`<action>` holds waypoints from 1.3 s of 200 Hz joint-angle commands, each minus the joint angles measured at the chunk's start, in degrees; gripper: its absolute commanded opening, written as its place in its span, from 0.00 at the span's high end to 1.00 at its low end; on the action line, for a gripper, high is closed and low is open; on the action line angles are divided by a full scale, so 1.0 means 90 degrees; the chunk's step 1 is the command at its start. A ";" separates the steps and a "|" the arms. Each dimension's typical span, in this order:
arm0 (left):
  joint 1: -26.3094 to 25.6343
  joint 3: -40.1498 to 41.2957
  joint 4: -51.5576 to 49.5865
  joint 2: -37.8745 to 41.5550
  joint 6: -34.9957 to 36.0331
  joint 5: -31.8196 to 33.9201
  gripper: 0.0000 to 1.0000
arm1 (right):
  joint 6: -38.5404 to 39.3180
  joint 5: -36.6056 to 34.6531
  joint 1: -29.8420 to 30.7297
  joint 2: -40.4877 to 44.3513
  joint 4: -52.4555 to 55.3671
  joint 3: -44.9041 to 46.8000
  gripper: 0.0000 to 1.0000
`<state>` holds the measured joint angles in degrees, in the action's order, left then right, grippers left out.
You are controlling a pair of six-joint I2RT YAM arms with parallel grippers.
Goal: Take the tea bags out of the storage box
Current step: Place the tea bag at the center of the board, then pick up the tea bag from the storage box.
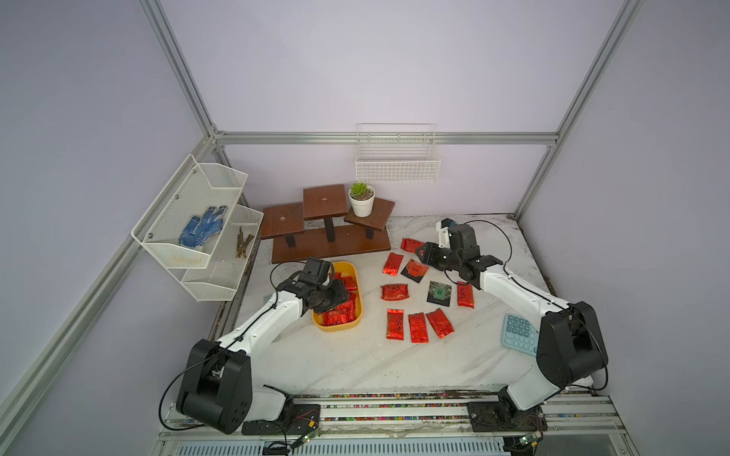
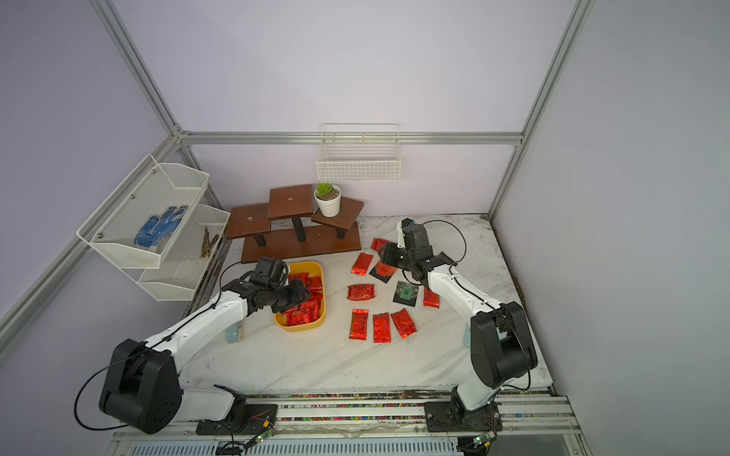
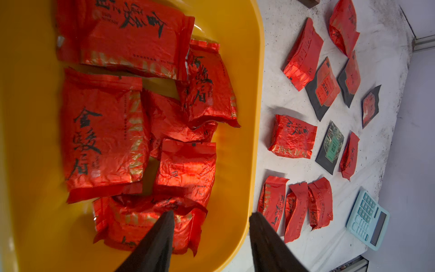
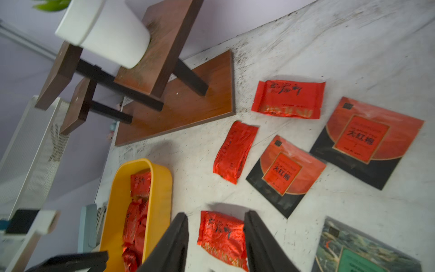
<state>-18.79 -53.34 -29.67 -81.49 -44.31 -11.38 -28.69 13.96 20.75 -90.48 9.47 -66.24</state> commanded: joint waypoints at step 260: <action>0.0301 0.0803 0.2389 -0.0161 -0.2216 0.0264 0.48 | 0.0004 -0.0134 0.0696 0.1155 -0.0095 0.1128 0.56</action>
<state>-16.47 -44.14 -9.45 -82.78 -63.96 -9.58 -28.23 12.58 26.70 -81.12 10.24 -56.34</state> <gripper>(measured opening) 0.537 0.440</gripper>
